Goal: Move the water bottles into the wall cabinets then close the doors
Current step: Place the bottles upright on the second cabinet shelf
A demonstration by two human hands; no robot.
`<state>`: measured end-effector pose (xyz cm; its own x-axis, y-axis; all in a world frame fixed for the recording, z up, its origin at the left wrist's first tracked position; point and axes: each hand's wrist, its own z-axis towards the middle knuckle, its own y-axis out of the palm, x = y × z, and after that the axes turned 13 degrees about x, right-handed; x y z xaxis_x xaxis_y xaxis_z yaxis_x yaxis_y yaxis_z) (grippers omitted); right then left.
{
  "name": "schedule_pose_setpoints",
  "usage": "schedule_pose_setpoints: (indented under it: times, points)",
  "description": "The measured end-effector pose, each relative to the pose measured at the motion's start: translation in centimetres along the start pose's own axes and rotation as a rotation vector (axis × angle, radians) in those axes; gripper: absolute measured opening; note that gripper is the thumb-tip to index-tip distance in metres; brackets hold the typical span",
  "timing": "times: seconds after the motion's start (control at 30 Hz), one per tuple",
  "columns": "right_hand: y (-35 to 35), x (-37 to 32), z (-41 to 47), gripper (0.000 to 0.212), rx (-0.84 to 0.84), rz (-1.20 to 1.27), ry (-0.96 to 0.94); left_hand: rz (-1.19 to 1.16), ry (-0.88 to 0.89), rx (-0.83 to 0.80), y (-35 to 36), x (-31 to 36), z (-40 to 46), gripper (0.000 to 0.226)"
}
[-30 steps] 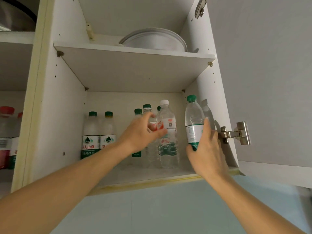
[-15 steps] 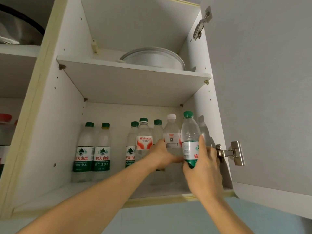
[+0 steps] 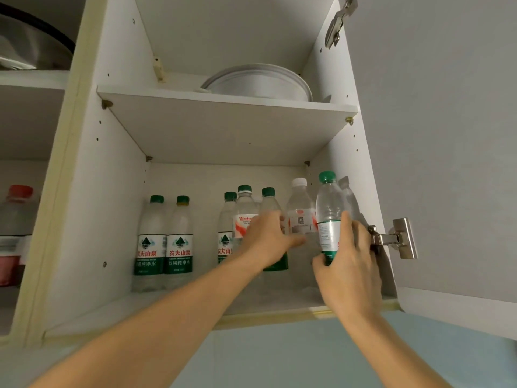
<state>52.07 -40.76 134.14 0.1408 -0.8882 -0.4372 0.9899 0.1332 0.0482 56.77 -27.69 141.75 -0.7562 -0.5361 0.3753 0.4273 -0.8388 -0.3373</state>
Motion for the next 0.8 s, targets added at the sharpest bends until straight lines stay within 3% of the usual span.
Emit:
schedule_pose_setpoints:
  times: [0.1, 0.17, 0.23, 0.33, 0.4, 0.8]
  points:
    - [0.0, -0.2, -0.2, 0.086, 0.006, -0.001, -0.004, 0.21, 0.127, 0.282, -2.4, -1.5, 1.0, 0.065]
    - [0.1, -0.3, -0.1, 0.085, 0.004, -0.01, -0.002, 0.332, 0.131, 0.361, -3.3, -2.8, 1.6, 0.074]
    - [0.2, -0.1, -0.1, 0.086, 0.005, -0.016, 0.002, 0.377, 0.005, 0.319, -3.4, -3.7, 2.0, 0.09]
    - [0.3, 0.2, 0.0, 0.086, 0.018, -0.008, -0.004, 0.262, -0.264, 0.168, -2.5, -4.2, 2.3, 0.114]
    - [0.3, 0.3, 0.0, 0.086, 0.017, 0.0, 0.004, 0.21, -0.349, 0.111, -1.9, -4.5, 2.2, 0.114]
    - [0.1, 0.1, 0.0, 0.085, -0.011, 0.039, 0.023, 0.188, -0.366, 0.154, -3.6, -4.9, 1.3, 0.1]
